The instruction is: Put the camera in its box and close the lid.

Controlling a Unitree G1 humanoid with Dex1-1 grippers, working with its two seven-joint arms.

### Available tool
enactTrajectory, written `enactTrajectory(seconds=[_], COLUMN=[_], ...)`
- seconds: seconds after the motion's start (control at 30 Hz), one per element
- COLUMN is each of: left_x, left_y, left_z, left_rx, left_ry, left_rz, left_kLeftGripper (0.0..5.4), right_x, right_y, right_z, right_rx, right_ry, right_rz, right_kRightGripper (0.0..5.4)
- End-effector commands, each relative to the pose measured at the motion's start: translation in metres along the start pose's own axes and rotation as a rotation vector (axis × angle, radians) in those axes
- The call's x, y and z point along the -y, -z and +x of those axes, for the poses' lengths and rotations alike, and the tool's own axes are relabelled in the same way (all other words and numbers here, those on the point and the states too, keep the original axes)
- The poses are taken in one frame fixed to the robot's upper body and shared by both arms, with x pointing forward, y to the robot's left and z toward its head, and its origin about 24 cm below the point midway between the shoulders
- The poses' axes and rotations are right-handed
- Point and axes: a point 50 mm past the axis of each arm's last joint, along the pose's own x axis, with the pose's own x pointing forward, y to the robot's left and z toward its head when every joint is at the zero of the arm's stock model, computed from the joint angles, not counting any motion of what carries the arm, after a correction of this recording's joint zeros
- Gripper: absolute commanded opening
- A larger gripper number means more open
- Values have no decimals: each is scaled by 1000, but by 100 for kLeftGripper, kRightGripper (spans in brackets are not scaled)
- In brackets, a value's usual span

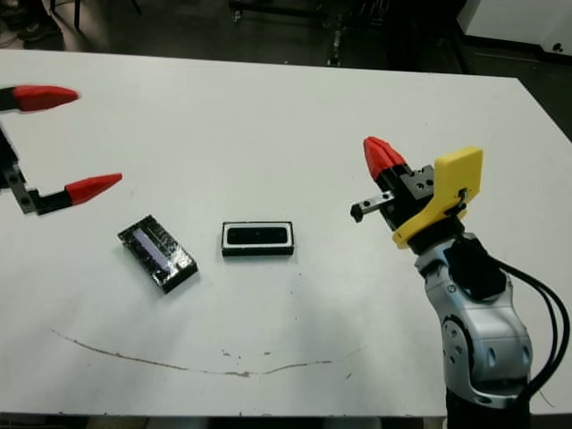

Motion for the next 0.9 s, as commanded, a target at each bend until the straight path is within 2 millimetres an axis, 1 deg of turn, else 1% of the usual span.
enactTrajectory(seconds=[0.03, 0.1, 0.2, 0.27, 0.47, 0.53, 0.67, 0.9], left_x=[-9, -10, -6, -2, 10, 14, 23, 37], left_y=[-8, -17, -25, -29, -31, -30, -24, -22], left_z=[10, 20, 38, 47, 67, 70, 77, 82], left_rx=[-170, -255, -279, -325, -366, -371, -414, -381], left_ry=[175, 263, 362, 430, 577, 631, 735, 795], left_rz=[118, 219, 348, 418, 521, 538, 429, 433], left_kLeftGripper=[540, 540, 540, 540, 540, 540, 540, 540], right_x=[3, 4, 5, 5, 3, 2, 1, -2], right_y=[5, 6, 7, 7, 7, 7, 6, 8], right_z=[-4, -4, -4, -5, -7, -7, -6, -5], right_rx=[-47, -60, -84, -93, -114, -120, -122, -127], right_ry=[30, 36, 46, 52, 68, 70, 70, 79], right_rz=[-17, 0, 44, 65, 101, 120, 110, 147], right_kRightGripper=[2, 2, 2, 2, 2, 2, 2, 2])
